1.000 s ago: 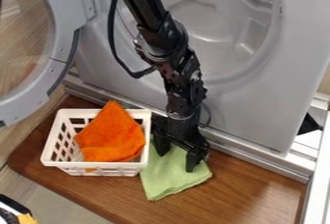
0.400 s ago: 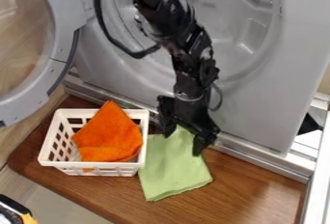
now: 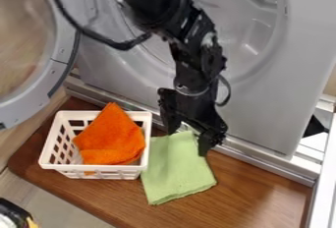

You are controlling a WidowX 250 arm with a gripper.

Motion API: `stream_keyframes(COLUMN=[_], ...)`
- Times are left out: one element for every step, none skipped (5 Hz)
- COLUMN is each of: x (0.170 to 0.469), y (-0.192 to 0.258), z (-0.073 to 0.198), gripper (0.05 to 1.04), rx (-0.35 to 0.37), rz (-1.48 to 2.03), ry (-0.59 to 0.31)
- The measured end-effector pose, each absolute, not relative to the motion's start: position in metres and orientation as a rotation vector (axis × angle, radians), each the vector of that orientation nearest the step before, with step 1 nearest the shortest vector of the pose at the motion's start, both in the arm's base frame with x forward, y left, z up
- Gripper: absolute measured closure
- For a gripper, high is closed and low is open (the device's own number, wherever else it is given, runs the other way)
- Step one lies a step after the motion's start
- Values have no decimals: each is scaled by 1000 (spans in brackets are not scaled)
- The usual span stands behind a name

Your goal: Push the green cloth to the middle of the table

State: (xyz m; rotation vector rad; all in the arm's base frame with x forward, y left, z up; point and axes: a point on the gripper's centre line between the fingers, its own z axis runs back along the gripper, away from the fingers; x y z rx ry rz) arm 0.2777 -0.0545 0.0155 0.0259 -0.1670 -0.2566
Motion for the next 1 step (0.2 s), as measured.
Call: stream_keyframes(x=[273], y=[-58], z=[23], gripper=[84], rx=[28], rz=[-267], ry=[-159])
